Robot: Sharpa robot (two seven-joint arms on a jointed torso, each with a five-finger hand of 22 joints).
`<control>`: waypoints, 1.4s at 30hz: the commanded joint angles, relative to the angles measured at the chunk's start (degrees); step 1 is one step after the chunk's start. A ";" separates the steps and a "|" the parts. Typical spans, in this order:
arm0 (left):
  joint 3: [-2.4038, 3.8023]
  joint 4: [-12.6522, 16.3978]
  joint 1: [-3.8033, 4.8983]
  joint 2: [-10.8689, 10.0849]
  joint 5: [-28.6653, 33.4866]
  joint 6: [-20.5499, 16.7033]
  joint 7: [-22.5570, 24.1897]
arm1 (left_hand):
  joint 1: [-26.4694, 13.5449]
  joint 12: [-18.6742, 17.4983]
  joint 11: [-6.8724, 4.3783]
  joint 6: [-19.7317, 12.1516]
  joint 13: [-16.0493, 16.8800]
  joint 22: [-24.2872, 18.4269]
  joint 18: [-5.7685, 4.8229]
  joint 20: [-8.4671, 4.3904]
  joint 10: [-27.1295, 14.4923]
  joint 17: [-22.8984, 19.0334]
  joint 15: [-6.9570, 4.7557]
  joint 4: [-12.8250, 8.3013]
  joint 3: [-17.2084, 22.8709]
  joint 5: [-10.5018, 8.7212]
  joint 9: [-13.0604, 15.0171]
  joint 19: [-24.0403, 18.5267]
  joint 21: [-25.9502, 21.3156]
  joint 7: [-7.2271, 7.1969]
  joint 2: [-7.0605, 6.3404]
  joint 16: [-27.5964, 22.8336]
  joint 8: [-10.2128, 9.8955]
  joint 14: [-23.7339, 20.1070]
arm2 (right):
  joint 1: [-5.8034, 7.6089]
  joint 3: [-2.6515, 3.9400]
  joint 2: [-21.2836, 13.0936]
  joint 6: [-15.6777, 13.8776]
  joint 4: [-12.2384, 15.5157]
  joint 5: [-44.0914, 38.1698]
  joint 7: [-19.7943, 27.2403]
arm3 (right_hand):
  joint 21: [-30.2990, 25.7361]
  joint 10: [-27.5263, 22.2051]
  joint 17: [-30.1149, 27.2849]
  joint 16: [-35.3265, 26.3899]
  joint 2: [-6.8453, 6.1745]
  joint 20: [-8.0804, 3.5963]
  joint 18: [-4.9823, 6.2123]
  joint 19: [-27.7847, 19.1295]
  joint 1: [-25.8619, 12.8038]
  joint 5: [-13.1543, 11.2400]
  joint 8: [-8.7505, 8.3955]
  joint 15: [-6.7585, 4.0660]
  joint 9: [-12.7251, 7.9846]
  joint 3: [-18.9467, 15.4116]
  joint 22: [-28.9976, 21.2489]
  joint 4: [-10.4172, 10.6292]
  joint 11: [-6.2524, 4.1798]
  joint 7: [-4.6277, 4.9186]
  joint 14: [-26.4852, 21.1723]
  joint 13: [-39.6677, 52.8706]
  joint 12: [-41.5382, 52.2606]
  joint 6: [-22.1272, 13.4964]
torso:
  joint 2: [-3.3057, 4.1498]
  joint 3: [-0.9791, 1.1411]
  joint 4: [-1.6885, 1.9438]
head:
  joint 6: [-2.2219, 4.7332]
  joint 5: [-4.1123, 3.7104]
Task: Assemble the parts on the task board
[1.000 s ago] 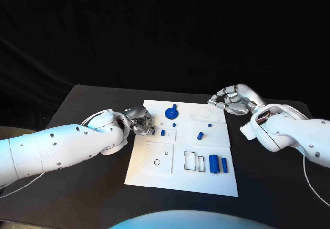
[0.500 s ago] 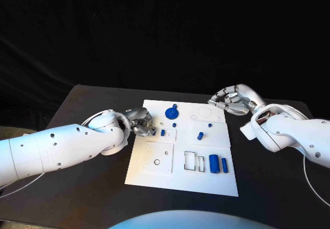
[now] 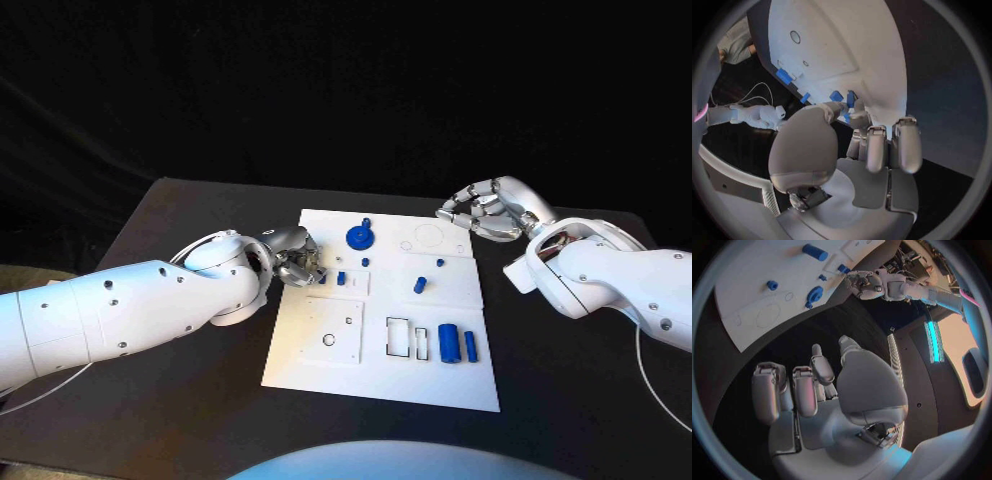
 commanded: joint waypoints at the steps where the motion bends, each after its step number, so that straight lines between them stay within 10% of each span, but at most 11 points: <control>1: -0.02 0.02 -0.04 -0.09 -0.06 1.10 -0.68 | 0.49 0.16 -0.06 0.32 -0.02 2.87 -1.06 -0.20 0.47 14.57 -0.38 -10.85 11.14 0.29 0.10 0.53 0.26 0.08 -0.15 0.40 0.19 5.82 | -0.04 -0.01 0.00 0.36 0.03 -0.22 0.48 | -0.26 -0.14 4.33 -0.26 0.24 -0.31 0.84 1.48 -0.38 0.19 0.35 -0.46 -0.05 -0.39 10.02 0.02 -0.16 -0.14 3.77 0.08 0.08 -0.20 | 0.04 -0.02 0.01 | -0.01 -0.01; 42: -0.02 0.71 -0.04 0.23 2.80 0.42 -1.07 | -2.01 2.23 -0.73 1.30 2.26 3.35 -1.14 -0.43 2.34 15.05 -0.82 -9.89 10.17 0.40 0.98 0.76 0.59 -0.78 -1.79 0.63 1.17 5.95 | -0.10 -0.01 -0.04 0.28 -0.03 -0.20 0.54 | -0.26 -0.14 4.33 -0.26 0.24 -0.31 0.84 1.48 -0.38 0.19 0.35 -0.46 -0.05 -0.39 10.02 0.02 -0.16 -0.14 3.77 0.08 0.08 -0.20 | 0.03 0.04 -0.03 | -0.03 -0.18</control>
